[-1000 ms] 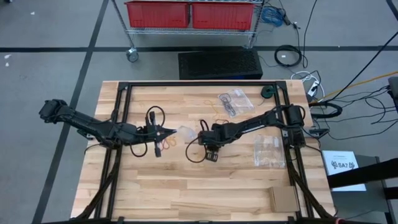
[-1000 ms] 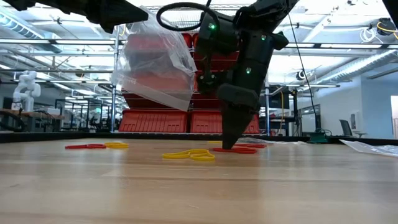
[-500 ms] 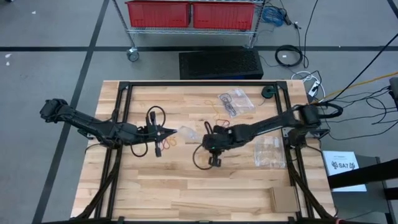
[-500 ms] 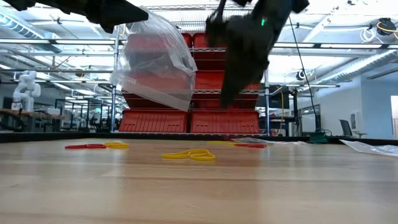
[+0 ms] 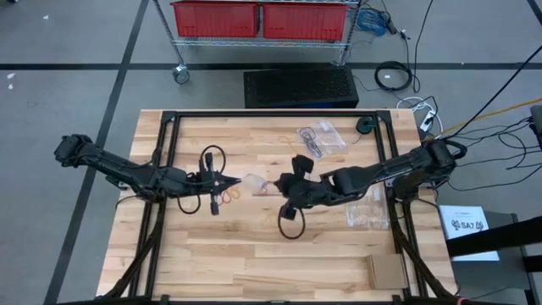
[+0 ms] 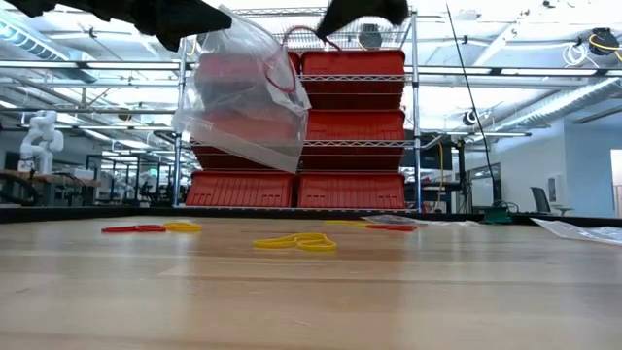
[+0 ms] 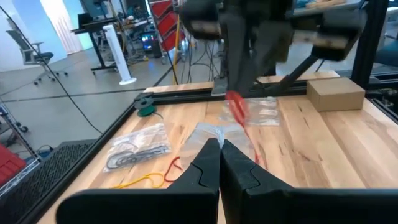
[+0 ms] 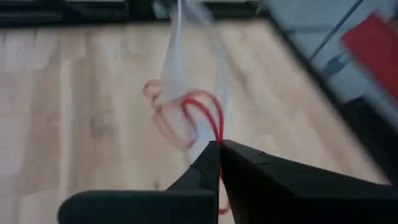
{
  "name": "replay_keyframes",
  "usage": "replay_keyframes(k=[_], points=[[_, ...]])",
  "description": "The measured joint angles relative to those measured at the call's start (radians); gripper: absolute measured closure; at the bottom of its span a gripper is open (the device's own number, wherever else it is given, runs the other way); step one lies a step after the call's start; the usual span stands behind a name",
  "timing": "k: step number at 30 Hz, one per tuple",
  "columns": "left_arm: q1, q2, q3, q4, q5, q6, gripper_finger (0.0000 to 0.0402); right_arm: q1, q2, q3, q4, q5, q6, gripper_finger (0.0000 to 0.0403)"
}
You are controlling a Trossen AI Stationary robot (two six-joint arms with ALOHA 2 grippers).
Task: Sort rubber bands
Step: Put the bottom right red rubber band into the zip bag
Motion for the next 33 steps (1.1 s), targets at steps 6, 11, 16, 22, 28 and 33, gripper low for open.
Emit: replay_keyframes(k=[6, 11, 16, 22, 28, 33], points=[[0.0, 0.0, 0.0, 0.0, 0.003, -0.001, 0.0402, -0.006, 0.068, 0.103, 0.025, 0.08, -0.14, 0.0403], [0.0, 0.0, 0.0, 0.0, 0.014, -0.003, 0.0402, -0.006, 0.134, 0.188, 0.031, 0.069, -0.207, 0.0403], [0.0, 0.0, 0.0, 0.001, 0.014, -0.003, 0.0401, -0.014, 0.204, 0.258, 0.03, -0.009, -0.235, 0.0403], [0.0, 0.0, 0.0, 0.003, 0.015, -0.003, 0.0401, -0.042, 0.27, 0.288, 0.002, -0.073, -0.239, 0.0403], [0.0, 0.0, 0.0, -0.002, 0.019, 0.0, 0.0401, -0.041, 0.237, 0.288, -0.008, -0.085, -0.235, 0.0403], [0.0, 0.0, 0.0, -0.002, 0.019, 0.0, 0.0402, -0.006, 0.165, 0.291, -0.005, -0.066, -0.235, 0.0403]])
